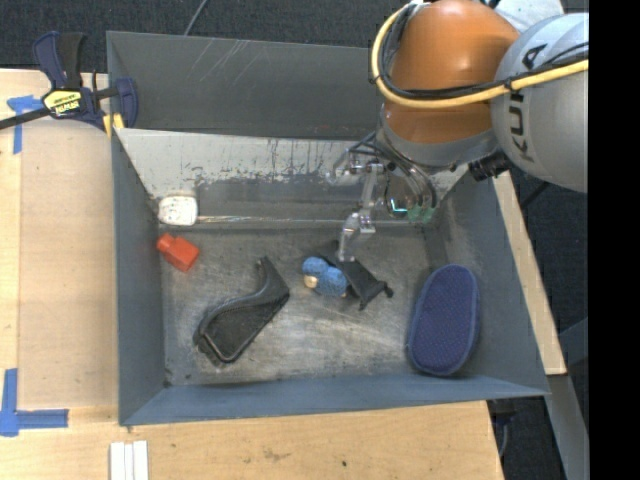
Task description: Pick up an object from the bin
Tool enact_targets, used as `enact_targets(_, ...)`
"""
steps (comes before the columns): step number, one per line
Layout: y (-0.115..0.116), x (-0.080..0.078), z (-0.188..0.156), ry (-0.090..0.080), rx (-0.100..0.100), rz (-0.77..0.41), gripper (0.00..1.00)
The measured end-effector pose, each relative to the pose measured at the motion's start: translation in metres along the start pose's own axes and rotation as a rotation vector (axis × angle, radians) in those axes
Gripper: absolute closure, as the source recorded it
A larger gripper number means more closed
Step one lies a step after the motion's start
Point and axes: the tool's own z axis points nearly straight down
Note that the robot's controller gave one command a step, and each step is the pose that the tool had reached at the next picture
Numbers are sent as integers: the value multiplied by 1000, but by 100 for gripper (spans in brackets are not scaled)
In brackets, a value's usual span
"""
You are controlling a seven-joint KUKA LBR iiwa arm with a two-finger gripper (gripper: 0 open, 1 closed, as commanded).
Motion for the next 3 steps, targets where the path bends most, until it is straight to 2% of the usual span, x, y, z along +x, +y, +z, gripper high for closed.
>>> enact_targets(1,-18,77,94,6,0,3,0)
enact_targets(2,-36,25,152,-10,1,-23,0)
enact_targets(3,-34,23,146,-16,0,-23,100)
